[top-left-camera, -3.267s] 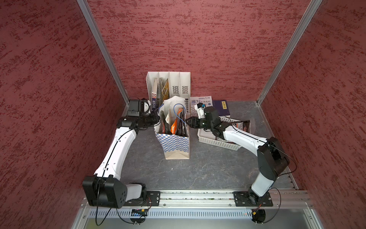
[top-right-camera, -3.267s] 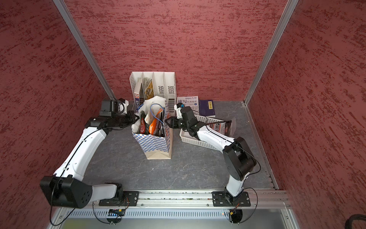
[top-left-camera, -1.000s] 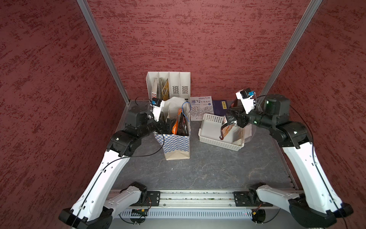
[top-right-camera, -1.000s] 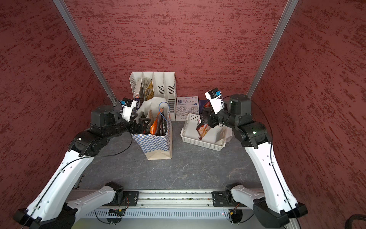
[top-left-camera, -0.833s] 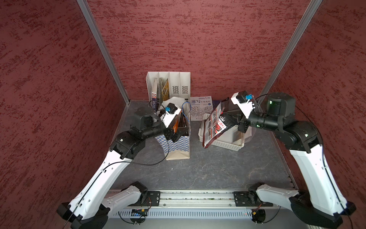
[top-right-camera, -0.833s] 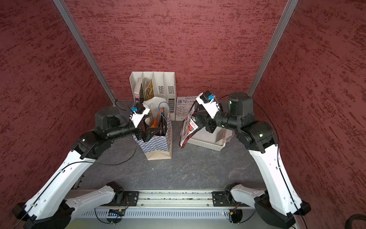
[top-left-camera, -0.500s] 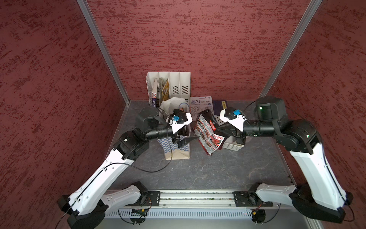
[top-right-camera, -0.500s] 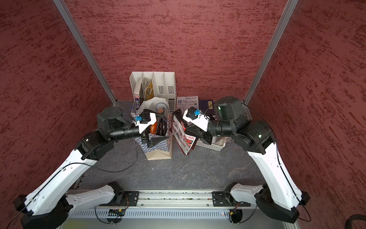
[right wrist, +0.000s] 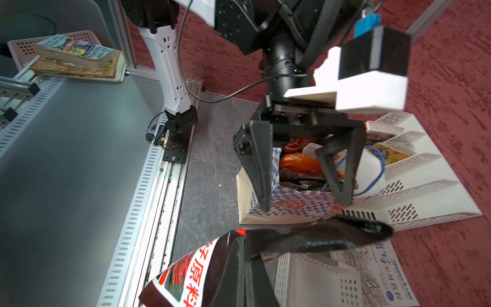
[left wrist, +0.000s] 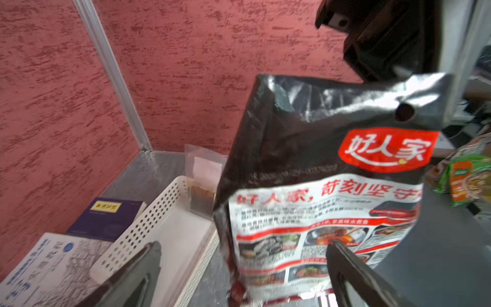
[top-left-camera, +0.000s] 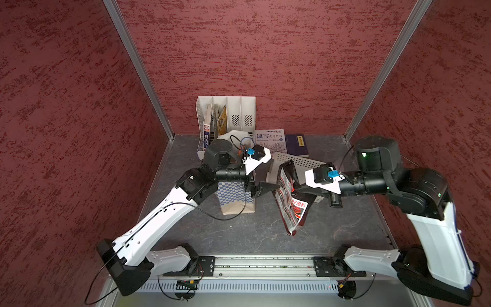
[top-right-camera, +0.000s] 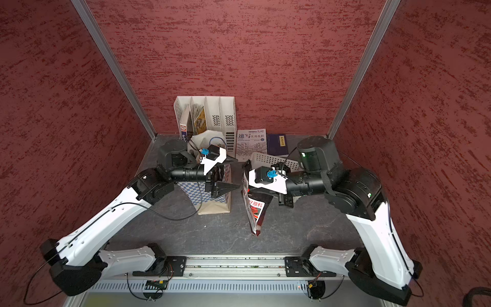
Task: Place the condiment packets inside the bag
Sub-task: Place the condiment packet in the paper bag.
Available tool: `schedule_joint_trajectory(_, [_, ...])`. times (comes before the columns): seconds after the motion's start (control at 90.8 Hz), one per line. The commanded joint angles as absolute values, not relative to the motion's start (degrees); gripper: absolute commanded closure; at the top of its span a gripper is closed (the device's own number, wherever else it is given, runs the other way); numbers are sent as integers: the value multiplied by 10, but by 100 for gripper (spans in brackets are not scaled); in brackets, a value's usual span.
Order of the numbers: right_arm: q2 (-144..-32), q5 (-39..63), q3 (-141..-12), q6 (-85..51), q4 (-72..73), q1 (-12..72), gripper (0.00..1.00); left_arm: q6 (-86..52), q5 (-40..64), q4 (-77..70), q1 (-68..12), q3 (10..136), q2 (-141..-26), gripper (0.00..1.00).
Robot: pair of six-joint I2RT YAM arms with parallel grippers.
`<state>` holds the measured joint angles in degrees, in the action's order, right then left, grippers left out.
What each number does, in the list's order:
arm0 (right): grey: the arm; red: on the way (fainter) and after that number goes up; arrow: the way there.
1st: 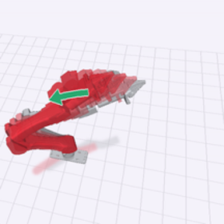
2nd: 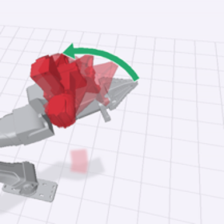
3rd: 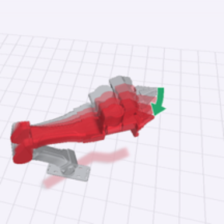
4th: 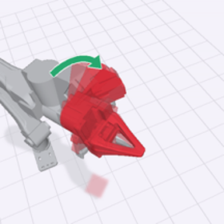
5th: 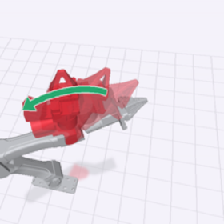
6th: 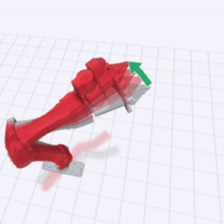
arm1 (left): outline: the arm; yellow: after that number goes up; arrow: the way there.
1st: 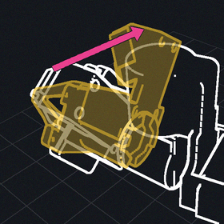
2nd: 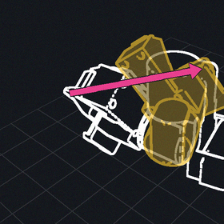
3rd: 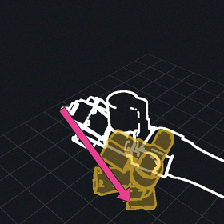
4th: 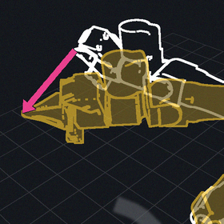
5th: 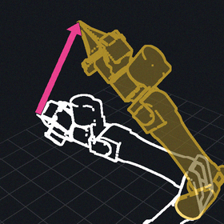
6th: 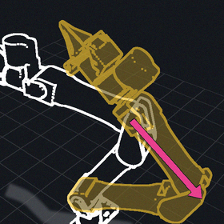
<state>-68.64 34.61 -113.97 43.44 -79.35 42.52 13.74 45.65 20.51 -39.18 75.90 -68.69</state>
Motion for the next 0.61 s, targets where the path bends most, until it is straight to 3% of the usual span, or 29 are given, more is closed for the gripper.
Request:
schedule_joint_trajectory(0.0, [-670, 413, -1157, 481, -782, 432, 100, 56, 585, 118, -371, 741, -682, 0])
schedule_joint_trajectory(0.165, [-649, 427, -1148, 491, -769, 432, 100, 14, 704, 93, -351, 729, -695, 8])
schedule_joint_trajectory(0.43, [-636, 434, -1136, 487, -745, 432, 100, 4, 789, 83, -381, 739, -739, 51])
schedule_joint_trajectory(0.529, [-627, 425, -1126, 484, -731, 432, 100, 5, 807, 80, -395, 740, -744, 53])
schedule_joint_trajectory(0.595, [-624, 424, -1122, 483, -730, 432, 100, 15, 807, 77, -404, 737, -746, 42])
